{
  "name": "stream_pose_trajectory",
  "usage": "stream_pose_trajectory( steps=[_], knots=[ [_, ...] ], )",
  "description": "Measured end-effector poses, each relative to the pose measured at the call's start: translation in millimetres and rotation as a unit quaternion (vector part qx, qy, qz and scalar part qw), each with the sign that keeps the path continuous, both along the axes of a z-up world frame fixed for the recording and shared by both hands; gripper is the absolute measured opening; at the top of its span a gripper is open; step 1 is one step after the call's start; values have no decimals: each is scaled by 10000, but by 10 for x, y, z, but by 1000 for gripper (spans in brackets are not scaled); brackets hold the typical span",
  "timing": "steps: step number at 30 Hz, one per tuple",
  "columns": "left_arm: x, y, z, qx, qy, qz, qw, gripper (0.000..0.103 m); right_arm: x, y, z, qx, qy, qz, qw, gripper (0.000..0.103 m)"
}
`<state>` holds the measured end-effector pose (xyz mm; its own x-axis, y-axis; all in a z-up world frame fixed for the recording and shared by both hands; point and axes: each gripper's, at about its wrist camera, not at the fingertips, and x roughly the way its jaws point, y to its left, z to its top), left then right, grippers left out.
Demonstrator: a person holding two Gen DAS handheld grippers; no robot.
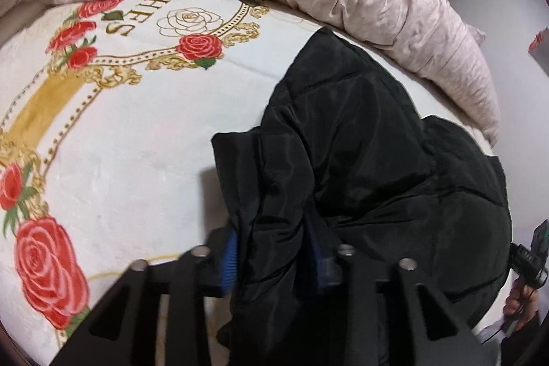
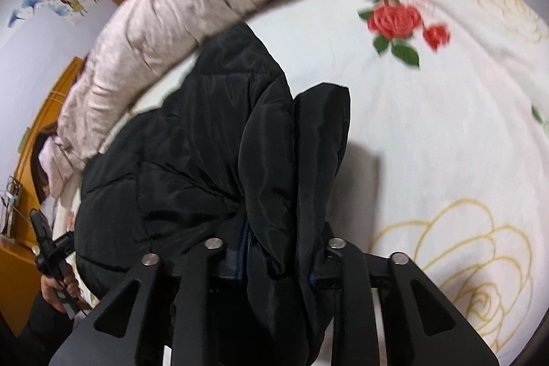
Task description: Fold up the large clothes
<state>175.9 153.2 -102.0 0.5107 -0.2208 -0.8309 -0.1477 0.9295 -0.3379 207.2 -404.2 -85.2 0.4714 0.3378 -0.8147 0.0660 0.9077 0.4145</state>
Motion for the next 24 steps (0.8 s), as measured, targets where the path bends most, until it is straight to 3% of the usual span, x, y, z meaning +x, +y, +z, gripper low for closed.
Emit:
stream_pose_trajectory(
  steps=[2, 6, 11, 13, 19, 21, 23, 24],
  knots=[
    [11, 38, 26, 1, 6, -49, 10000, 50, 15, -48, -24, 41, 94, -48, 9999, 48],
    [102, 101, 37, -115, -17, -129, 9999, 61, 49, -113, -41, 191, 118, -70, 9997, 58],
    [279, 230, -180, -562, 98, 52, 9984, 89, 116, -169, -174, 438, 218, -132, 9987, 73],
    [329, 256, -285, -693, 163, 122, 9974, 93, 178, -177, -232, 503, 274, -139, 9983, 77],
    [400, 154, -453, -981, 229, -12, 9949, 91, 401, -125, -401, 594, 485, 25, 9971, 78],
    [435, 105, -467, -1091, 230, -102, 9937, 81, 442, -107, -432, 628, 496, 84, 9968, 67],
    [453, 36, -434, -1032, 202, -206, 9942, 68, 440, -38, -357, 529, 350, 156, 9979, 46],
    [451, 16, -411, -1005, 169, -256, 9945, 63, 430, -12, -324, 459, 303, 176, 9983, 42]
  ],
)
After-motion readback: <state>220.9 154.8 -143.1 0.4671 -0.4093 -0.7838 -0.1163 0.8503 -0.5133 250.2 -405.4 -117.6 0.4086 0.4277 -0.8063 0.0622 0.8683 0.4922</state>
